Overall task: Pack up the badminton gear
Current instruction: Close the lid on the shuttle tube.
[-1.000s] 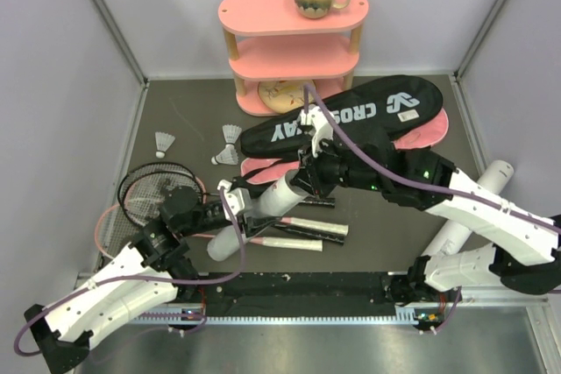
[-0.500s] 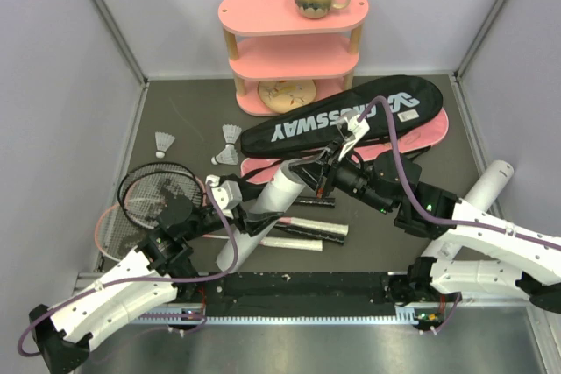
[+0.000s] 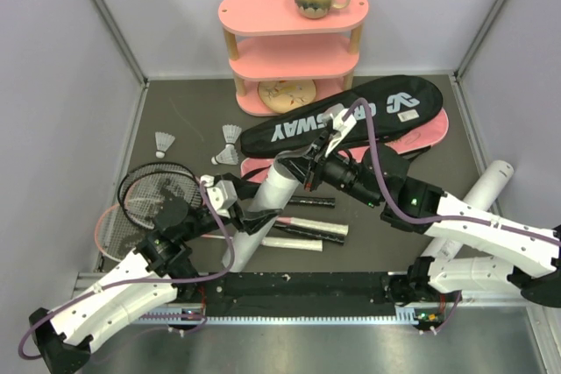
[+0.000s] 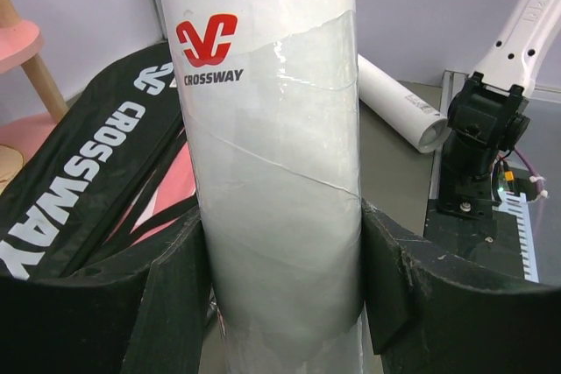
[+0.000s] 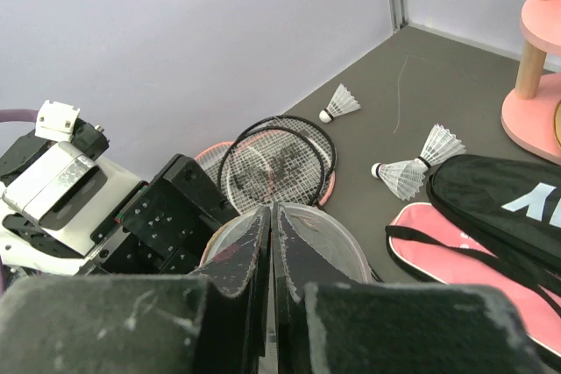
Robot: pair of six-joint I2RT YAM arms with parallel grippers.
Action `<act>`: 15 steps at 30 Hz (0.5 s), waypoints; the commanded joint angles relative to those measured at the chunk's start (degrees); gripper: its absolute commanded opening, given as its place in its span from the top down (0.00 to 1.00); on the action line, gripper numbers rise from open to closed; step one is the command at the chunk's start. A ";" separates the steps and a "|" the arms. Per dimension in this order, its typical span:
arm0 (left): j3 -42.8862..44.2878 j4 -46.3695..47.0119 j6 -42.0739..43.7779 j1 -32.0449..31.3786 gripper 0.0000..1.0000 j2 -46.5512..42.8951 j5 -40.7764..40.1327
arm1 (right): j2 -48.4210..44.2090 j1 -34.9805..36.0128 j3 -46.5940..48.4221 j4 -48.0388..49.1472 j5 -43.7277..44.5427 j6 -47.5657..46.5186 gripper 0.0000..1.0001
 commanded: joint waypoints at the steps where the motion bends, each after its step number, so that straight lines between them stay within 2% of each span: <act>1: 3.85 4.74 4.26 -0.43 0.91 -0.39 3.40 | 0.86 1.06 -0.29 -1.65 -4.54 -1.61 0.99; 5: 3.32 8.16 2.94 -0.34 0.91 -0.21 3.23 | 0.69 1.06 -2.40 2.12 -5.85 1.28 0.99; 11: 0.86 13.86 2.06 -0.43 0.91 -0.74 1.21 | 1.92 0.98 -1.88 0.11 -8.32 15.51 1.00; 15: 0.42 17.47 2.32 -0.43 0.91 -0.56 0.60 | 2.27 0.27 -3.37 0.19 -14.63 23.25 1.00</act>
